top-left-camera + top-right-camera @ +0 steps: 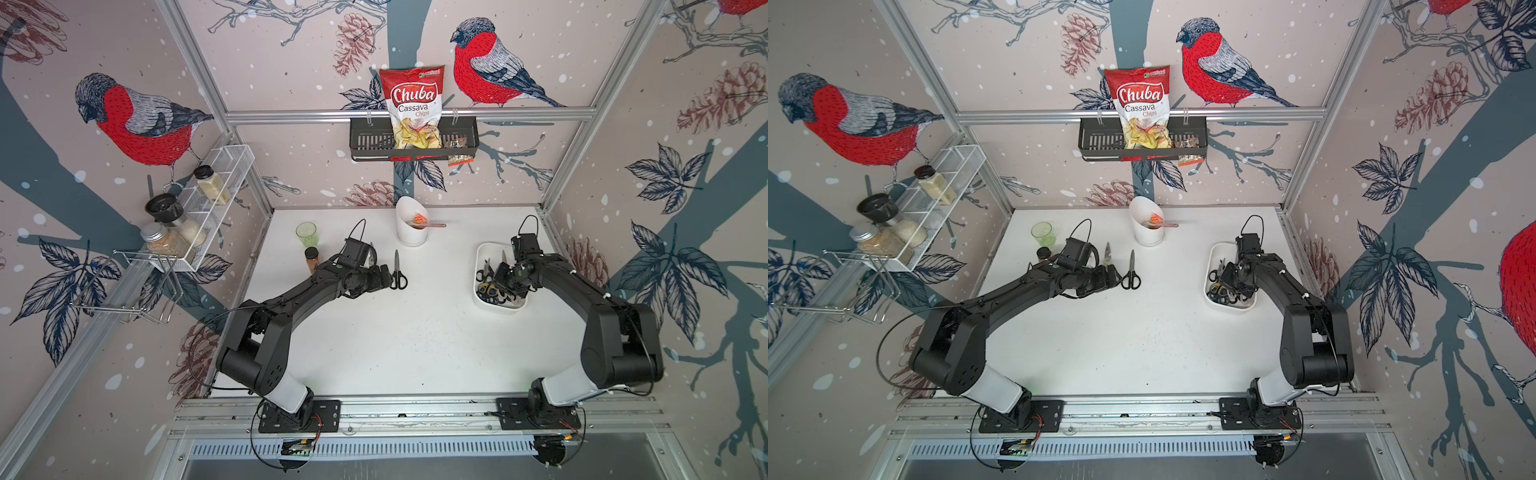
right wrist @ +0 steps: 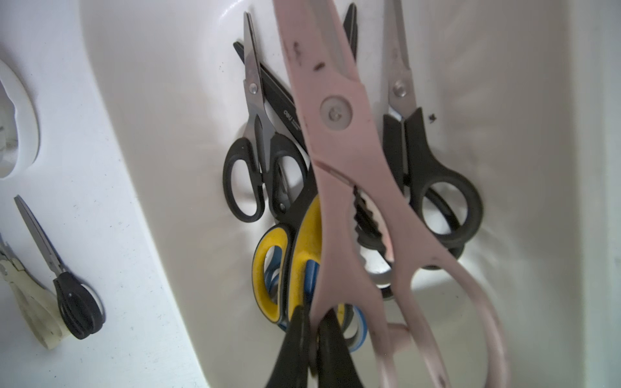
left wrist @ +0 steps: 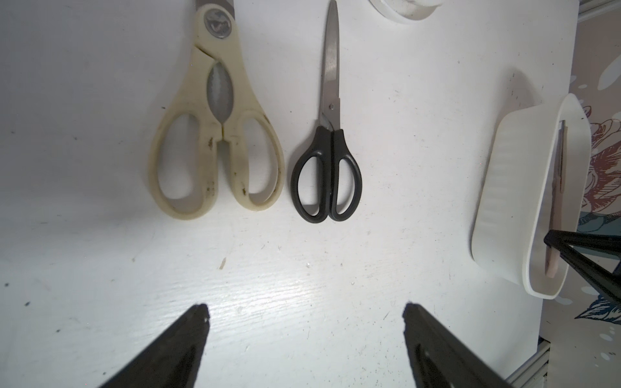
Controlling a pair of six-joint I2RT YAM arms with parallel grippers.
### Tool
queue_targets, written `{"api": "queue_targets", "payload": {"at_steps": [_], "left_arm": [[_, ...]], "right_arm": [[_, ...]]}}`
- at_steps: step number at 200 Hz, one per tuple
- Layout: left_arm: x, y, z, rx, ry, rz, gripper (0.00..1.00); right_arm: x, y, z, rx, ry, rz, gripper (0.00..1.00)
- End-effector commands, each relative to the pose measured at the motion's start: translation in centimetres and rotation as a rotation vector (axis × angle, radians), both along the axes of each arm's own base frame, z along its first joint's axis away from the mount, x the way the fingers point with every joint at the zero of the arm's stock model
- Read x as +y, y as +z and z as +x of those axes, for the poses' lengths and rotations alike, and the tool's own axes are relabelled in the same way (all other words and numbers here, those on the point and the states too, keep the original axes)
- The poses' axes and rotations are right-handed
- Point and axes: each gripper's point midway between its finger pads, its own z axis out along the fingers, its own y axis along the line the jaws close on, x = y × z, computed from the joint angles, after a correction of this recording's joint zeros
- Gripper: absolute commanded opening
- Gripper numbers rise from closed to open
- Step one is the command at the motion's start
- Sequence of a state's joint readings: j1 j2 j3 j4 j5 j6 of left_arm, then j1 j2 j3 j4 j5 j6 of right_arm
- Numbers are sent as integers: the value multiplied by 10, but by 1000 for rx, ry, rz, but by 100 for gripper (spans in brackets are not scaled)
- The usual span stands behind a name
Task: Take the scissors out of the storage box
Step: Pick up the scissors from the storage box, then place the scissors at the center of the board.
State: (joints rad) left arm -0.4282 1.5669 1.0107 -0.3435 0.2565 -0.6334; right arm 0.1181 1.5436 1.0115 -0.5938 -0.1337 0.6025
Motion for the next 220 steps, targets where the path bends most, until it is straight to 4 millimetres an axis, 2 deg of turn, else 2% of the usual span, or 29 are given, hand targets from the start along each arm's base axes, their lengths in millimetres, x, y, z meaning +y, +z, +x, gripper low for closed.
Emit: {"api": "queue_targets", "payload": {"at_steps": [1, 8, 51, 73, 99, 128, 152, 191, 220], "left_arm": [[4, 7, 4, -26, 5, -13, 94], [10, -1, -1, -8, 15, -6, 94], [36, -7, -1, 0, 106, -35, 94], [46, -4, 0, -9, 121, -32, 94], [55, -1, 2, -24, 129, -27, 94], [64, 3, 3, -40, 138, -40, 95], [76, 1, -1, -38, 152, -36, 95], [88, 1, -11, -46, 159, -12, 95], [92, 4, -14, -64, 156, 8, 95]], "right_arm": [[6, 10, 7, -47, -2, 11, 0], [9, 13, 6, -54, 1, 7, 0], [48, 48, 0, -136, 40, -1, 0], [79, 61, -8, -160, 76, 19, 0], [127, 69, -20, -178, 141, 44, 0], [178, 56, -25, -160, 190, 95, 0], [213, 38, -17, -134, 201, 102, 0], [254, 13, 9, -96, 202, 66, 0], [272, -5, 24, -59, 208, 19, 0]]}}
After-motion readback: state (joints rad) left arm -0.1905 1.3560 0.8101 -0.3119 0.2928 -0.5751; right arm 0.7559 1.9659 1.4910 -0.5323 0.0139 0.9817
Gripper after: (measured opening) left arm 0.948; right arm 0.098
